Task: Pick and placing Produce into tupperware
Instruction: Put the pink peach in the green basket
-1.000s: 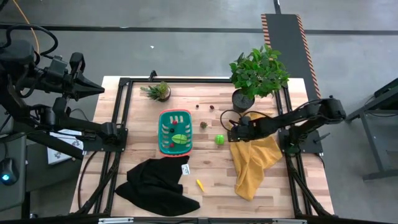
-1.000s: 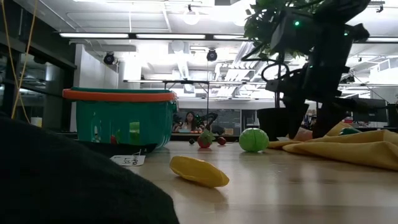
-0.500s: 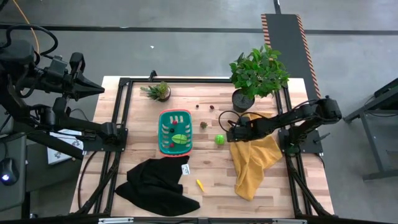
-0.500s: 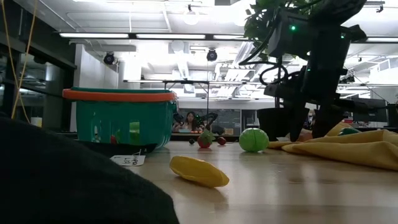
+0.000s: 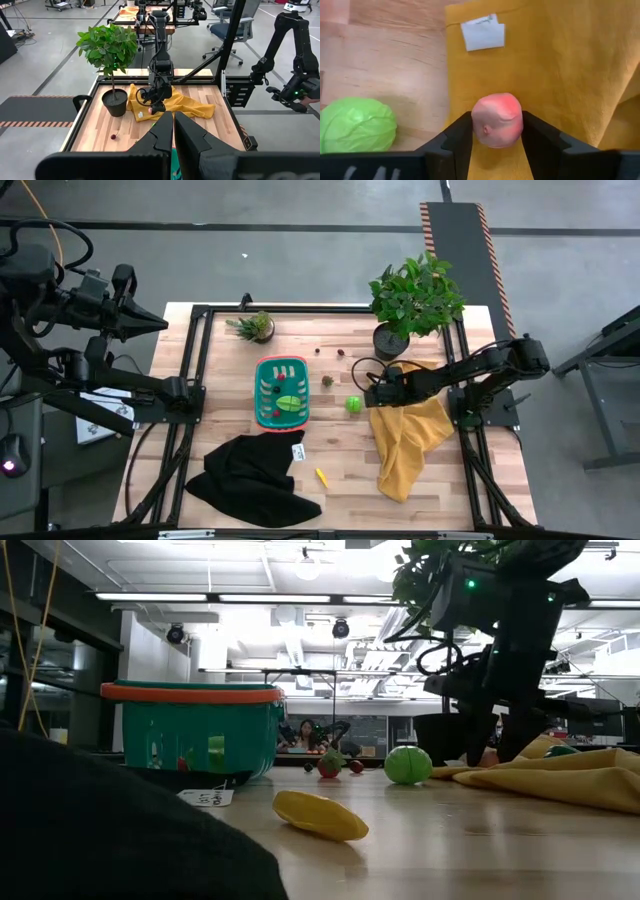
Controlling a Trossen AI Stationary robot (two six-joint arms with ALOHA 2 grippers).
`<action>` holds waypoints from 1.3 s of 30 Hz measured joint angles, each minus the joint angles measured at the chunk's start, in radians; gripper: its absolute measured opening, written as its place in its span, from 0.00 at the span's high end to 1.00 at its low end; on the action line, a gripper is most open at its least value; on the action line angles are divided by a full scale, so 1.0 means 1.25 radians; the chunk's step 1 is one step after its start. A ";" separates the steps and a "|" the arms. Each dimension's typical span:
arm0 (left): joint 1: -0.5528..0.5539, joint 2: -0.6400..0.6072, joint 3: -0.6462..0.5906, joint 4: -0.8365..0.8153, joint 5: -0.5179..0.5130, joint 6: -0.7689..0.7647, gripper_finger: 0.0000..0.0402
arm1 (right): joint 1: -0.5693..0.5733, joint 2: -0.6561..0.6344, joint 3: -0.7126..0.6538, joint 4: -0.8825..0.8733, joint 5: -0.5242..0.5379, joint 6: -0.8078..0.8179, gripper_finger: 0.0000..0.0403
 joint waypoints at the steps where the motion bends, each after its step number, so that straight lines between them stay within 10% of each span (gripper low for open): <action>1: 0.000 0.000 0.000 0.000 0.000 0.000 0.98 | 0.000 0.000 0.006 -0.002 0.000 -0.007 0.65; 39: 0.000 0.000 0.000 0.000 0.000 -0.013 0.98 | 0.141 -0.045 0.407 -0.380 0.017 -0.245 0.65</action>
